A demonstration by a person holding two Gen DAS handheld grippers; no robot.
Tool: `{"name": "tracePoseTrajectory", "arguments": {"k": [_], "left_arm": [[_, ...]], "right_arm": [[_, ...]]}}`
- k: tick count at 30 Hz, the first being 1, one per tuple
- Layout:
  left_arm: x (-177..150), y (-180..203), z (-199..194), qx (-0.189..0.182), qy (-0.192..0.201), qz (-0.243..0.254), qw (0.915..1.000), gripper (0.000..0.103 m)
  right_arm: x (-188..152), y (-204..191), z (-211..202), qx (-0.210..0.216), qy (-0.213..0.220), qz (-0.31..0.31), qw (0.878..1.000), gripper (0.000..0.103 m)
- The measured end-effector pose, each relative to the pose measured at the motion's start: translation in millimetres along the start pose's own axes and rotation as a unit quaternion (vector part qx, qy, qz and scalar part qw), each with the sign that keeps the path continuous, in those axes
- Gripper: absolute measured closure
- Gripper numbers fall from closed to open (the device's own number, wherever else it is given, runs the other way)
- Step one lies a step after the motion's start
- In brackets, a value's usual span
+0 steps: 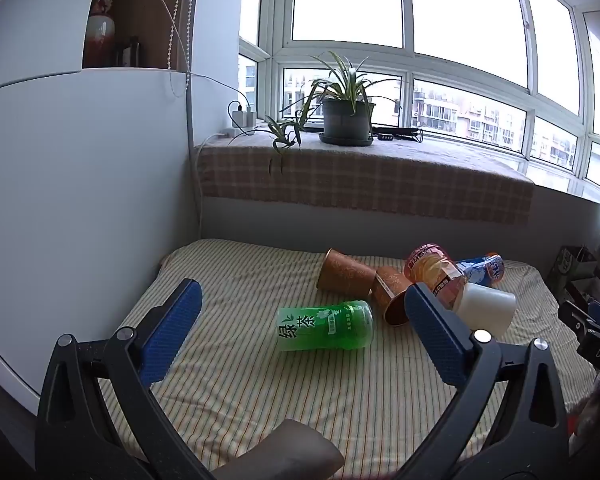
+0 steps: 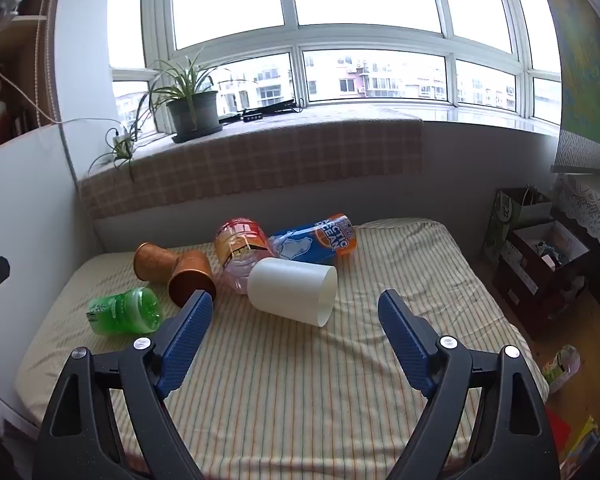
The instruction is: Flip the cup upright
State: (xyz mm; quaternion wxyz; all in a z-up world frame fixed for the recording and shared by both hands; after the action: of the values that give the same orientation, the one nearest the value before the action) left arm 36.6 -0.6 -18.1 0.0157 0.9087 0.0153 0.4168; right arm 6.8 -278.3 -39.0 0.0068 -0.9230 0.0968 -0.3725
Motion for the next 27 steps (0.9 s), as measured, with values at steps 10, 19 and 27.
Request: {"name": "tracePoseTrajectory", "arguments": {"k": [10,19,27], "left_arm": [[-5.3,3.8,5.1,0.004,-0.006,0.003,1.0,0.0],[-4.8,5.9,7.1,0.0,-0.008,0.004,1.0,0.0],[-2.3,5.0,5.8,-0.001,-0.009,0.0,1.0,0.0]], "right_arm": [[-6.7,-3.0,4.7,-0.006,-0.003,-0.006,1.0,0.018],[-3.0,0.6,5.3,-0.008,-0.004,-0.001,1.0,0.018],[-3.7,-4.8,6.0,-0.005,-0.004,-0.009,1.0,0.018]]}}
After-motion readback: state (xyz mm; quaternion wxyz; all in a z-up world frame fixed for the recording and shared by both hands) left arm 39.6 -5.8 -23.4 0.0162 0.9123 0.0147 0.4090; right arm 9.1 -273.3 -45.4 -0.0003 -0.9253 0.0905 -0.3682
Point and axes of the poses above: each gripper's, at about its wrist camera, not at the fingertips, and z roughly the way its jaws point, y to its right, x to its top, the point moved 4 cm from there along z, roughly the way its jaws point, and after that the axes turned 15 degrees about -y, right-handed, at the moved point
